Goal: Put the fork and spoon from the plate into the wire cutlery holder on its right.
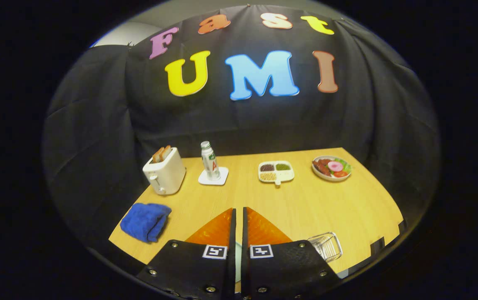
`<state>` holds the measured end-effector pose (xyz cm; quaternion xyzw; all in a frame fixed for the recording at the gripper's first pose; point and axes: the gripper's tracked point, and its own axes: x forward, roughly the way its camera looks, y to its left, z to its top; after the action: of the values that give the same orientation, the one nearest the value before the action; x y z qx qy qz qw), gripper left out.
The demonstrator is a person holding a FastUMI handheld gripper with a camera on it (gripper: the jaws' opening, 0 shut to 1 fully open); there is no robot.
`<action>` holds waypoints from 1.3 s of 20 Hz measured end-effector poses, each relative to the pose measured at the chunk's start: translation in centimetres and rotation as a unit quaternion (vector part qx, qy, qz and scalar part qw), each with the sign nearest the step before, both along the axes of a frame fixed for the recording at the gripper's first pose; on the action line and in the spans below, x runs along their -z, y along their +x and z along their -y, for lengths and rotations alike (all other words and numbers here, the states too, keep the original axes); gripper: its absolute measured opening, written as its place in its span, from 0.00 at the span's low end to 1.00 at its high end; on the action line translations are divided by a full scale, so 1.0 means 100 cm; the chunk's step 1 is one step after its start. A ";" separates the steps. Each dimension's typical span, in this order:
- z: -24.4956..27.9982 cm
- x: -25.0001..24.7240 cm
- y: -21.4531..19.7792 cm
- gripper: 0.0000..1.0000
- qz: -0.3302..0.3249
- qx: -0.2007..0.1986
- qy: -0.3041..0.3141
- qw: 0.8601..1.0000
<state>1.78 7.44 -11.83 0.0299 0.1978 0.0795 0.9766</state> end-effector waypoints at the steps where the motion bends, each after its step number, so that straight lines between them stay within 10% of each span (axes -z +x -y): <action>1: -0.004 0.016 0.000 0.07 -0.026 -0.011 0.005 1.000; 11: -0.040 0.130 -0.036 0.15 -0.220 -0.062 0.013 0.974; 26: -0.053 0.190 -0.055 0.26 -0.321 -0.057 -0.024 0.945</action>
<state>-3.75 12.77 -30.87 0.0194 0.5042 0.1164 0.8555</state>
